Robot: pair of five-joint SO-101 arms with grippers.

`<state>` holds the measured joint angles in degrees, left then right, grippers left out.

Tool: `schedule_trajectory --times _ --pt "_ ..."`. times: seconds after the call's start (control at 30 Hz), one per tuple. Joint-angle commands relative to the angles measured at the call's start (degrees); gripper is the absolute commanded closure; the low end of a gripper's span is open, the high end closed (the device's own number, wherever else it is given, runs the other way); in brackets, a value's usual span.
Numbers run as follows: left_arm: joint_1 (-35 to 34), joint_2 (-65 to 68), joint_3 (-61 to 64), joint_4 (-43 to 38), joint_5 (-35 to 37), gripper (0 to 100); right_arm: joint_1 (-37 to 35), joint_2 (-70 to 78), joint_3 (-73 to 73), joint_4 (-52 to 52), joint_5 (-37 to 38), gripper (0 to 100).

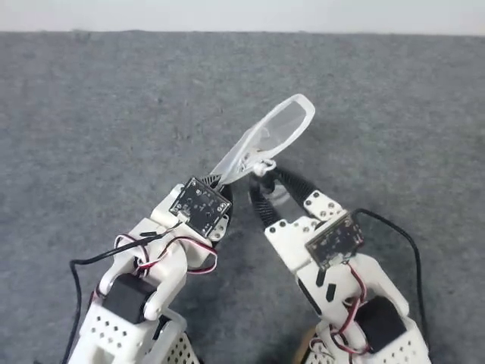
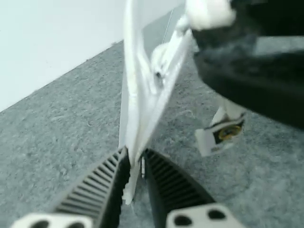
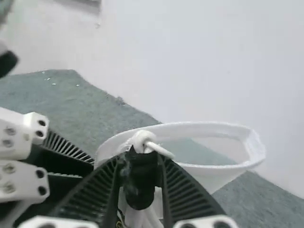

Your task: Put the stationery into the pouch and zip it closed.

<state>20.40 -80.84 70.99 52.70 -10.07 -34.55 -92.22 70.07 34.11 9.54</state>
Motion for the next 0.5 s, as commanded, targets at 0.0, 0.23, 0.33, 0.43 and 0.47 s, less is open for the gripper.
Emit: schedule_trajectory --times 0.0,0.23,0.33,0.43,0.47 --pt "-1.0 -0.7 -3.0 1.6 -0.6 99 4.1 -1.0 0.2 -5.2 -2.0 99.3" --pt "-1.3 -0.7 -3.5 1.5 -0.3 99 3.5 -1.5 1.1 -5.9 -2.8 99.3" --pt "-1.2 -0.7 -3.7 1.3 1.1 99 0.4 -1.6 0.7 -4.0 -2.5 99.3" --pt "-1.2 -0.7 -5.8 1.8 3.3 96 -2.7 -1.6 0.7 -2.6 0.2 99.3" --pt "-1.3 -0.7 -6.1 2.0 4.5 93 -3.6 -1.6 0.7 -2.0 0.8 99.3"
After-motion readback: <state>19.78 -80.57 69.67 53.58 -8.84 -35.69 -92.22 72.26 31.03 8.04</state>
